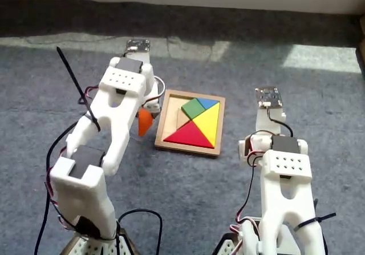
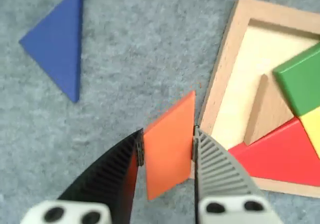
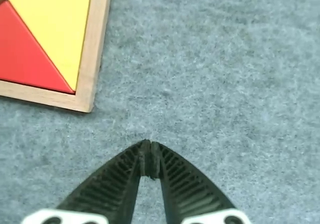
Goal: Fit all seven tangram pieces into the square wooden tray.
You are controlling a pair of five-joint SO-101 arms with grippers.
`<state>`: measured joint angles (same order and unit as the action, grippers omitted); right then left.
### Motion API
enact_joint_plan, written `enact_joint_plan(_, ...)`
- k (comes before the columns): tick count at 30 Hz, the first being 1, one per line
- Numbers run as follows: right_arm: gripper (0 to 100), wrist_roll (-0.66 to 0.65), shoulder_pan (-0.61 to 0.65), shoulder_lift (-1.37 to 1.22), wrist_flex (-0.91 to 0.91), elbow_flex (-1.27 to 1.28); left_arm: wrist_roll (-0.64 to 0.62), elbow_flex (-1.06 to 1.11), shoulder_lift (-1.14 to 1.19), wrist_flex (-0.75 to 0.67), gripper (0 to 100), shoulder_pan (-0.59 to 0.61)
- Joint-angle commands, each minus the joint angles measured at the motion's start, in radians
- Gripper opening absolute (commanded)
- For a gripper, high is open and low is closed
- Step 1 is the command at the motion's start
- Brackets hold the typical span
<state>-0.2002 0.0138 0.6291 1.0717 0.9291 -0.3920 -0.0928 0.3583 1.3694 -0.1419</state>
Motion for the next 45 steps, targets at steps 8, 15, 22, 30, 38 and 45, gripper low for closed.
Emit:
enact_joint_plan(8, 0.4, -0.029, -0.018, 0.021, -0.015, -0.004, 0.115, -0.463, 0.282, 0.149, 1, -0.122)
enact_joint_plan(15, 0.4, -0.032, -0.018, 0.021, -0.015, -0.005, 0.115, -0.647, 0.415, 0.270, 6, -0.156)
enact_joint_plan(22, 0.4, -0.034, -0.018, 0.021, -0.015, -0.005, 0.060, -0.740, 0.449, 0.382, 37, -0.156)
enact_joint_plan(30, 0.4, -0.034, -0.018, 0.021, -0.015, -0.005, 0.031, -0.739, 0.361, 0.384, 42, -0.122)
enact_joint_plan(38, 0.4, -0.034, -0.013, 0.021, -0.015, -0.005, 0.037, -0.739, 0.328, 0.382, 30, 0.065)
enact_joint_plan(45, 0.4, -0.034, -0.013, 0.021, -0.015, -0.005, 0.037, -0.745, 0.384, 0.333, 23, 0.229)
